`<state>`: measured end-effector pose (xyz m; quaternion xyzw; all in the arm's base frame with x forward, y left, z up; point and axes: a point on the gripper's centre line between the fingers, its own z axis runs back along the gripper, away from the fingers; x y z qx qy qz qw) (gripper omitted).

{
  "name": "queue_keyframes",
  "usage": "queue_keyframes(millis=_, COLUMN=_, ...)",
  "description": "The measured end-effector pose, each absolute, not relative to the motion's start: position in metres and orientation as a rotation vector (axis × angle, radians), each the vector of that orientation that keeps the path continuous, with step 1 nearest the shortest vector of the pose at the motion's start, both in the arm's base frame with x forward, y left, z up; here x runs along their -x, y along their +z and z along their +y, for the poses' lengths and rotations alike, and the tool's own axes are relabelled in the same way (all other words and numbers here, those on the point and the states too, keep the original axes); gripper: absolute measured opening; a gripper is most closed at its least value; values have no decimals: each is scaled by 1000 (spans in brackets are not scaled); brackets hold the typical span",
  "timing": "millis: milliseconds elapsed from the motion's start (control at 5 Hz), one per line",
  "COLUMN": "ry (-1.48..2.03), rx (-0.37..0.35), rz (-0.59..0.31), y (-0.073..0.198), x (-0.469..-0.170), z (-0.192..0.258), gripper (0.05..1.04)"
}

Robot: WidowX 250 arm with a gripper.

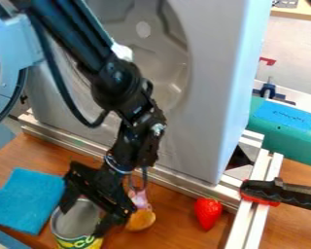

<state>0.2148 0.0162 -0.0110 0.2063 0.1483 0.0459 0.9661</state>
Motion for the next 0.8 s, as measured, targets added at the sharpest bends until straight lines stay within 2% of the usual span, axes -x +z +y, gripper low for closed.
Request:
queue_keyframes(millis=400, ry=68, rx=-364, rz=208, y=38, x=-206, z=10, gripper=1001)
queue_keyframes(millis=600, ry=-21, rx=-277, rz=178, y=37, x=-188, z=-19, gripper=1001)
queue_keyframes(millis=800, ry=-206, rx=-124, rz=167, y=31, x=-181, z=-30, gripper=1001)
